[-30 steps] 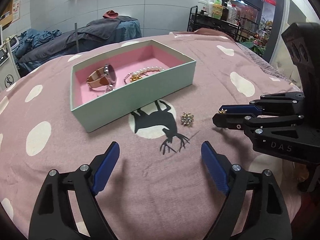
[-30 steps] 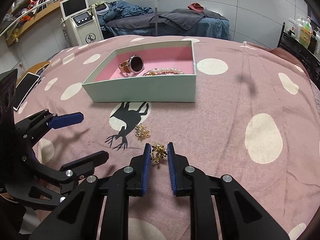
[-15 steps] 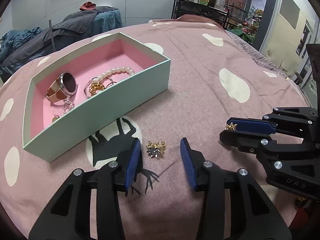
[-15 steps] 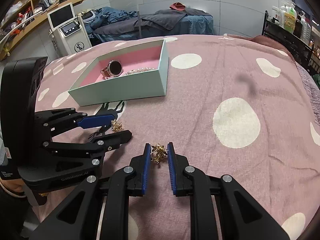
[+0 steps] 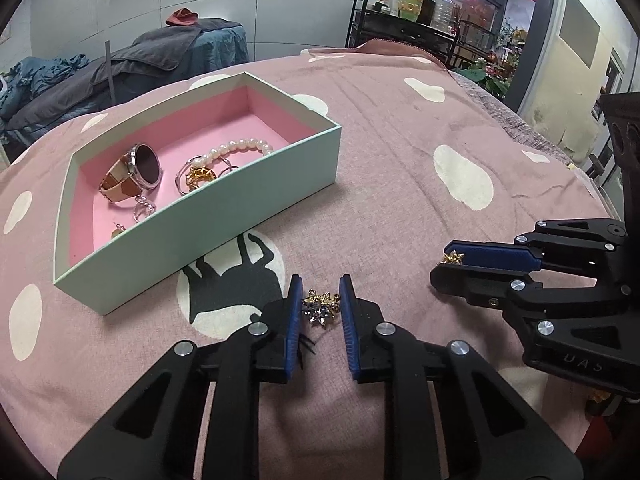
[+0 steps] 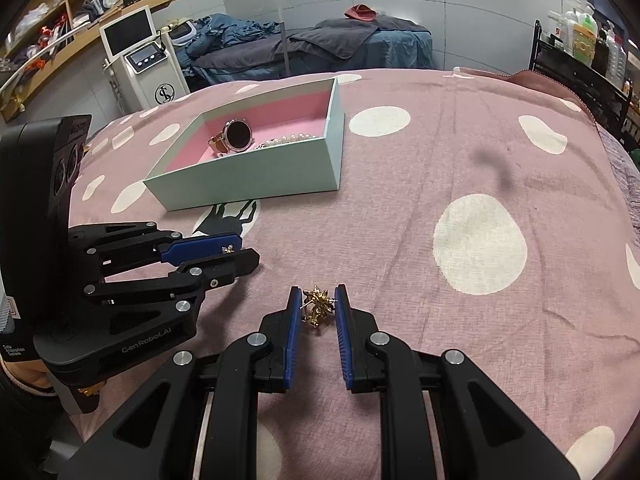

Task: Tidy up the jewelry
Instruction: 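Grasp the gold earring cluster with the right tool while the left tool grasps a gold star earring, then carry both gold earrings over the box with both tools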

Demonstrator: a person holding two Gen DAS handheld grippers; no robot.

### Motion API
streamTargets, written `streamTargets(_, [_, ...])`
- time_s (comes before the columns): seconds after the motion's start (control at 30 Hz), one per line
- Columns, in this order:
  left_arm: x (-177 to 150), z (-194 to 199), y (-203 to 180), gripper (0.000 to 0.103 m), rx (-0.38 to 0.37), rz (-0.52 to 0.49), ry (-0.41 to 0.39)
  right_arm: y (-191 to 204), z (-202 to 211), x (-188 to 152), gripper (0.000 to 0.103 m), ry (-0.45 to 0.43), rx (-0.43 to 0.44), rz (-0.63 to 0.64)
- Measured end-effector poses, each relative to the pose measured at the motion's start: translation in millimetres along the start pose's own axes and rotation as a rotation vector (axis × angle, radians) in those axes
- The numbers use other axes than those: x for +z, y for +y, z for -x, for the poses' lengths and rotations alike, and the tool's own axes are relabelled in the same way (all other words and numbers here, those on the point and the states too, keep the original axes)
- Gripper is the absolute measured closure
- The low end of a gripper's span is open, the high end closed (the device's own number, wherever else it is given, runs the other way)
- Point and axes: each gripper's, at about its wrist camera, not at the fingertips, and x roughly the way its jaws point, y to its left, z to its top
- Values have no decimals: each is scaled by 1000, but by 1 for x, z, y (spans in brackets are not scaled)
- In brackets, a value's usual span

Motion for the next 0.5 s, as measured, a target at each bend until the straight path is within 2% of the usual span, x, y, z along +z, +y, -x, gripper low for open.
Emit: streamTargets(0.5, [-20, 64, 27, 84, 37, 57, -109, 25, 11, 8, 87, -8, 69, 50])
